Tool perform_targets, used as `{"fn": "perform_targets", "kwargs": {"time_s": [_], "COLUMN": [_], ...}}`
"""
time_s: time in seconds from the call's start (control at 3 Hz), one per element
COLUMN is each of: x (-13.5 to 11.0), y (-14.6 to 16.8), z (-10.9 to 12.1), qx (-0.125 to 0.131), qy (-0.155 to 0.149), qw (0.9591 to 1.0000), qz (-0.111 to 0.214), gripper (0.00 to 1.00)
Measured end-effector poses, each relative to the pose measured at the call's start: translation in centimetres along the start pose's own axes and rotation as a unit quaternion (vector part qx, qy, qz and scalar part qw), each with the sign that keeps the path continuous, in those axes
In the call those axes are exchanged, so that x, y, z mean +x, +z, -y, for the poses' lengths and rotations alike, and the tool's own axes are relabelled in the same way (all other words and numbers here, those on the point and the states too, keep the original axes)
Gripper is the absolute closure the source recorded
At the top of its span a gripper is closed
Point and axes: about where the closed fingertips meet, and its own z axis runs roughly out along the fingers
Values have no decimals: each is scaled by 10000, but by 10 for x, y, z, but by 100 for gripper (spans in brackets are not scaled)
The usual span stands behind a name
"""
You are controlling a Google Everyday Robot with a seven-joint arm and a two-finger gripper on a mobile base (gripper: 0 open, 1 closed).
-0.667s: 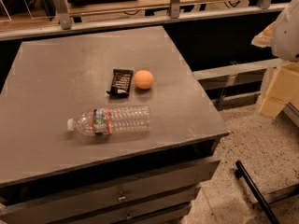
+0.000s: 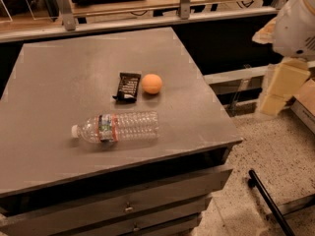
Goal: Pick orange
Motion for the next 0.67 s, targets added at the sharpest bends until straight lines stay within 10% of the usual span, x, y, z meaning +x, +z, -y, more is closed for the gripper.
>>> {"fn": "perform_targets", "kwargs": {"time_s": [0.67], "x": [-132], "y": [55], "z": [53], "qx": [-273], "qy": [-1022], "qw": [9907], "qz": [862], "gripper": [0]}}
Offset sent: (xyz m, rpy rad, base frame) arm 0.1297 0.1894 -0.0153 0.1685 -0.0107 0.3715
